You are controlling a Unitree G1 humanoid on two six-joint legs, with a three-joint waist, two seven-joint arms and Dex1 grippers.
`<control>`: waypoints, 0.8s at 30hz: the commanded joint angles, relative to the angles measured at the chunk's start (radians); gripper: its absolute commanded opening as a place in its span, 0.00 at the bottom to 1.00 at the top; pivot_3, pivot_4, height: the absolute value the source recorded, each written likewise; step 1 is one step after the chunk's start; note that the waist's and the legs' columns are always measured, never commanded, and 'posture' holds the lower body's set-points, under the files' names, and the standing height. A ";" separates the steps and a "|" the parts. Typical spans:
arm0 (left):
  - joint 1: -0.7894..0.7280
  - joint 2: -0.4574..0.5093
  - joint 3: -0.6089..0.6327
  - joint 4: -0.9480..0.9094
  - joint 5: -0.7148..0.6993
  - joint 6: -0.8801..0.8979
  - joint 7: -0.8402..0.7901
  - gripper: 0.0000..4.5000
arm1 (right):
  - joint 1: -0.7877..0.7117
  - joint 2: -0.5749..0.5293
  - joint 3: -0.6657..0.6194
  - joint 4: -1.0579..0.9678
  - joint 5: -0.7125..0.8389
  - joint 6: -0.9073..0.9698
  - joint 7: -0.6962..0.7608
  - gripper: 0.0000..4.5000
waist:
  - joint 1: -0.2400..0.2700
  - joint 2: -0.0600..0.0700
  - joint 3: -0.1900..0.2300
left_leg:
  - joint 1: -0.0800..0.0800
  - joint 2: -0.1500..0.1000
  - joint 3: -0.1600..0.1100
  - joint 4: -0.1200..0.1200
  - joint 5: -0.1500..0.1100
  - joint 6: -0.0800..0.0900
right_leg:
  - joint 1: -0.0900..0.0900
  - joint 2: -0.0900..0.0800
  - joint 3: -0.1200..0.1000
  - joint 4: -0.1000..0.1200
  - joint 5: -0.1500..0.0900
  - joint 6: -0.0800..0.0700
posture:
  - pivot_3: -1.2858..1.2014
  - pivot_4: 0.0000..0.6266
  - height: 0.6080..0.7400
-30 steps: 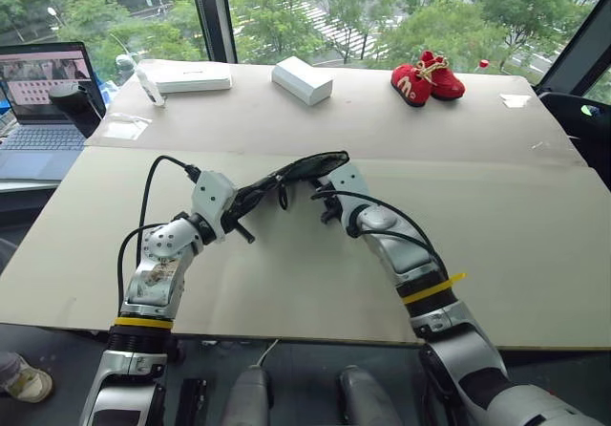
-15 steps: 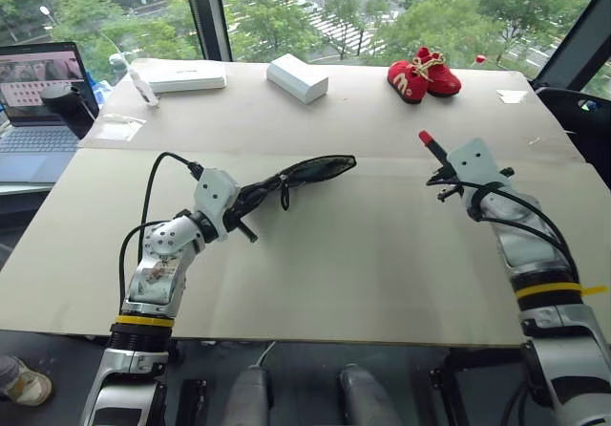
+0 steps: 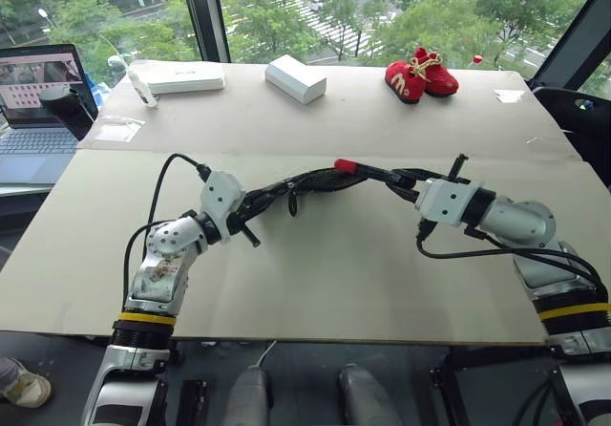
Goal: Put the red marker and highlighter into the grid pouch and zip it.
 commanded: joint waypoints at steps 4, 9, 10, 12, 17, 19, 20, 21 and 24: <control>-0.005 0.007 -0.004 -0.024 -0.004 -0.034 -0.014 0.00 | -0.019 -0.044 -0.003 0.032 -0.054 -0.110 0.004 0.13 | 0.000 0.000 0.000 | 0.000 0.000 0.000 0.000 0.000 0.000 | 0.000 0.000 0.000 0.000 0.000 0.000 | 0.52 0.24 0.92; -0.013 0.005 -0.008 -0.037 -0.006 -0.022 -0.016 0.00 | -0.068 -0.025 0.038 0.086 -0.141 -0.109 -0.023 0.13 | -0.003 0.000 0.000 | 0.000 0.000 0.000 0.000 0.000 0.000 | 0.000 0.000 0.000 0.001 0.000 0.000 | 0.52 0.24 0.92; -0.014 0.005 -0.010 -0.042 -0.006 -0.019 -0.016 0.00 | -0.078 -0.016 0.044 0.095 -0.150 -0.110 -0.026 0.13 | -0.003 0.000 0.000 | 0.000 0.000 0.000 0.000 0.000 0.000 | 0.000 0.000 0.000 0.001 0.000 0.000 | 0.52 0.24 0.92; -0.016 0.004 -0.014 -0.050 -0.006 -0.013 -0.014 0.00 | -0.104 0.001 0.060 0.121 -0.171 -0.119 -0.033 0.13 | -0.004 0.000 0.000 | 0.000 0.000 0.000 0.000 0.000 0.000 | 0.000 0.000 0.000 0.001 0.000 0.000 | 0.52 0.24 0.92; -0.016 0.002 -0.028 -0.056 -0.002 -0.009 -0.014 0.00 | -0.178 0.046 0.106 0.166 -0.211 -0.121 -0.026 0.13 | -0.004 0.000 0.000 | 0.000 0.000 0.000 0.000 0.000 0.000 | 0.000 0.000 0.001 0.001 0.000 0.000 | 0.52 0.24 0.92; -0.016 0.001 -0.033 -0.060 0.000 -0.007 -0.013 0.00 | -0.202 0.061 0.125 0.187 -0.224 -0.132 -0.025 0.13 | -0.003 0.000 0.000 | 0.000 0.000 0.000 0.000 0.000 0.000 | 0.000 0.000 0.000 0.001 0.000 0.000 | 0.52 0.24 0.92; -0.015 0.001 -0.035 -0.063 0.001 -0.005 -0.012 0.00 | -0.215 0.071 0.140 0.202 -0.233 -0.142 -0.022 0.13 | -0.002 0.000 0.000 | 0.000 0.000 0.000 0.000 0.000 0.000 | 0.000 0.000 0.000 0.001 0.000 0.000 | 0.52 0.24 0.92; -0.014 0.001 -0.037 -0.067 0.001 -0.004 -0.011 0.00 | -0.227 0.083 0.155 0.213 -0.244 -0.149 -0.020 0.13 | -0.003 0.000 0.000 | 0.000 0.000 0.000 0.000 0.000 0.000 | 0.000 0.000 0.000 0.001 0.000 0.000 | 0.52 0.24 0.92; -0.016 0.000 -0.042 -0.077 -0.001 0.004 -0.009 0.00 | -0.281 0.140 0.200 0.253 -0.274 -0.146 -0.023 0.13 | -0.005 0.000 0.000 | 0.000 0.000 0.000 0.000 0.000 0.000 | 0.000 0.000 0.000 0.001 0.000 0.000 | 0.52 0.24 0.92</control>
